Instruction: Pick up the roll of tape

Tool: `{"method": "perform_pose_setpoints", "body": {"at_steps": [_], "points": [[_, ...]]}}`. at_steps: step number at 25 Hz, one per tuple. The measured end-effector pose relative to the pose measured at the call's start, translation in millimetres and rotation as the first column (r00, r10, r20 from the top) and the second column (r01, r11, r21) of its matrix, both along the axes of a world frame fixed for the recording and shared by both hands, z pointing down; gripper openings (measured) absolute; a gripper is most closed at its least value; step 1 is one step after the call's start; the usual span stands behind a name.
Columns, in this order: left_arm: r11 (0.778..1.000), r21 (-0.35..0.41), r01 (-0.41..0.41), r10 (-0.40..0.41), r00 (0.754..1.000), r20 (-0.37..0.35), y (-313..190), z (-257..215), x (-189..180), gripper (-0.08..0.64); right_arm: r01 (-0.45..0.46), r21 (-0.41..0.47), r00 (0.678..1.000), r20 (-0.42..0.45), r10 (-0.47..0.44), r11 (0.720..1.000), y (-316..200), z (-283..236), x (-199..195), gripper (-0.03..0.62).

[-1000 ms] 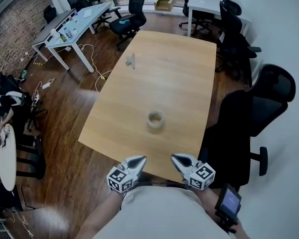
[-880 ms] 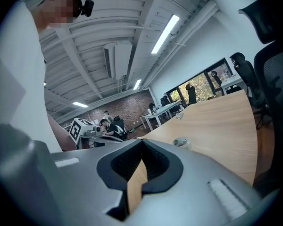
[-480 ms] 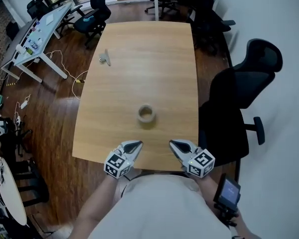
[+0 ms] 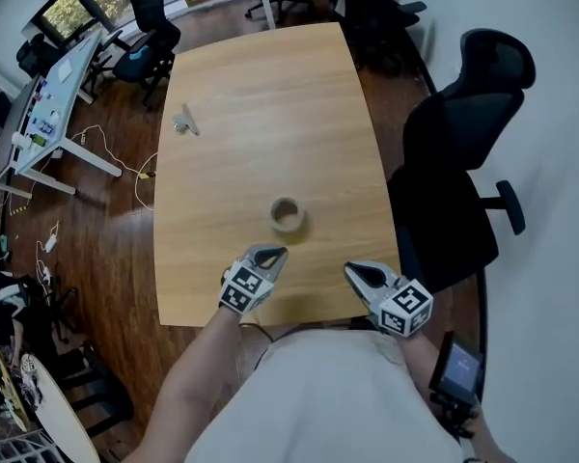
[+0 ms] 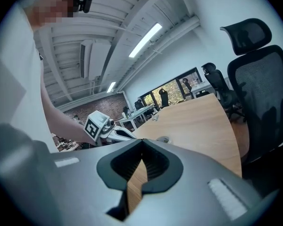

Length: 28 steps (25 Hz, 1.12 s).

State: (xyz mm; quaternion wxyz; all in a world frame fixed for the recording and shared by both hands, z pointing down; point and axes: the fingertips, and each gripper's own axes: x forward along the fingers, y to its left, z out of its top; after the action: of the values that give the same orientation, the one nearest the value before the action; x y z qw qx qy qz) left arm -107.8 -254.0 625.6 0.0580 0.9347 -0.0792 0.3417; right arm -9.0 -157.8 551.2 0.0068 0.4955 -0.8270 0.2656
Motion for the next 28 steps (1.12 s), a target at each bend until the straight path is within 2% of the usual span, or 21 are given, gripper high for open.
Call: {"method": "perform_pose_setpoints", "body": {"at_steps": [4,7,16,21,25,28], "points": [[0.995,0.031,-0.098,0.095,0.991,0.091,-12.8,16.2,15.4,0.006,-0.06,-0.01,0.998,0.01,0.06,0.998,7.4,3.5,13.9,0.006],[0.984,0.039,-0.176,0.167,0.97,0.176,-20.4,35.9,21.8,0.037,-0.094,-0.019,0.995,0.021,0.095,0.995,13.2,6.6,21.5,0.006],[0.928,0.079,-0.363,0.303,0.862,0.406,-48.0,79.4,30.8,0.124,-0.148,-0.043,0.988,0.042,0.15,0.988,24.7,19.6,39.5,0.006],[0.889,0.026,-0.457,0.377,0.762,0.526,-59.4,105.0,27.8,0.175,-0.177,-0.056,0.982,0.049,0.18,0.983,28.1,25.5,48.0,0.006],[0.836,-0.025,-0.549,0.443,0.646,0.621,-62.5,125.8,23.7,0.166,-0.199,-0.077,0.977,0.059,0.204,0.977,33.5,31.5,53.4,0.006],[0.802,-0.068,-0.594,0.479,0.571,0.667,-59.4,135.8,23.0,0.164,-0.211,-0.087,0.974,0.063,0.217,0.973,38.0,34.6,57.3,0.006]]}}
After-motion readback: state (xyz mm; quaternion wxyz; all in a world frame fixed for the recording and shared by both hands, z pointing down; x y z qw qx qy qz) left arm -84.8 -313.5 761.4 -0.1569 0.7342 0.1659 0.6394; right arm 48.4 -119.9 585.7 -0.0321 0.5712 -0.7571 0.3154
